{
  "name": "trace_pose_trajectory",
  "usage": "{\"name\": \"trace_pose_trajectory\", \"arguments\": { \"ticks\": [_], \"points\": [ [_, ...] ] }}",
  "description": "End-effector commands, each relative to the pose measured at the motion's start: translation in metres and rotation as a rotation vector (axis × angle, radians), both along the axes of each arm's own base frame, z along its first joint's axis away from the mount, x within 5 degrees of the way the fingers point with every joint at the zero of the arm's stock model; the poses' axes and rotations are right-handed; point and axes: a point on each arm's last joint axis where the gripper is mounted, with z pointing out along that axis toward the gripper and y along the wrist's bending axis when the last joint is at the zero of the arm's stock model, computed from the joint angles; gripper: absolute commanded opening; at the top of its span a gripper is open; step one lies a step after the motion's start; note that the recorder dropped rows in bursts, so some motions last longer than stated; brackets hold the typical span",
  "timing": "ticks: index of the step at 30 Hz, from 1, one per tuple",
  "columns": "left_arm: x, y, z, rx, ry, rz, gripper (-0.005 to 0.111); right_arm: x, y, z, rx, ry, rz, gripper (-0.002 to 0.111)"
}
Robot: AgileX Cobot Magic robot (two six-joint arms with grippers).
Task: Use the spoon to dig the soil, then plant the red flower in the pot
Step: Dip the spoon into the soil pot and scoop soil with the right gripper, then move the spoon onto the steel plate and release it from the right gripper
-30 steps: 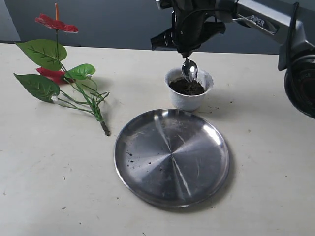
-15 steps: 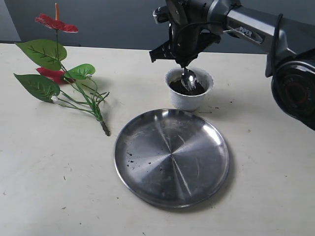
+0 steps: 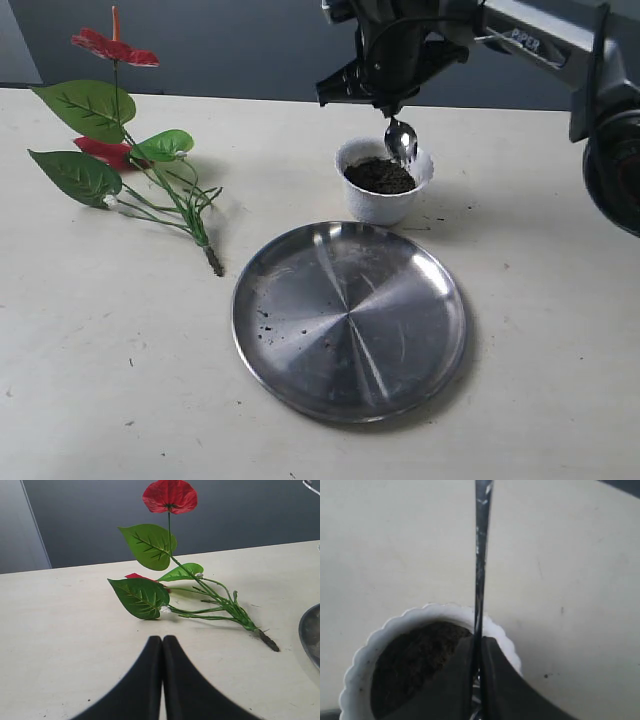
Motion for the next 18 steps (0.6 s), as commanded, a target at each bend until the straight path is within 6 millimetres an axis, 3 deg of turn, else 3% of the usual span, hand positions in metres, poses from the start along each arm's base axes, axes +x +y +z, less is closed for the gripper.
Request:
{"name": "trace_pose_trajectory", "arguments": {
  "ticks": [1,6,13,18],
  "points": [
    [0.0,0.0,0.002,-0.006,-0.017,-0.006,0.001,-0.007,-0.008,0.03,-0.004,-0.035,-0.012,-0.001],
    [0.0,0.0,0.002,-0.006,-0.017,-0.006,0.001,-0.017,-0.004,0.039,0.053,0.028,0.044,-0.001],
    [0.0,0.0,0.002,-0.006,-0.017,-0.006,0.001,-0.044,0.026,0.056,0.345,0.171,0.227,-0.001],
    [0.0,0.0,0.002,-0.006,-0.017,-0.006,0.001,-0.07,0.033,0.035,0.302,0.283,0.279,-0.001]
  ]
}}
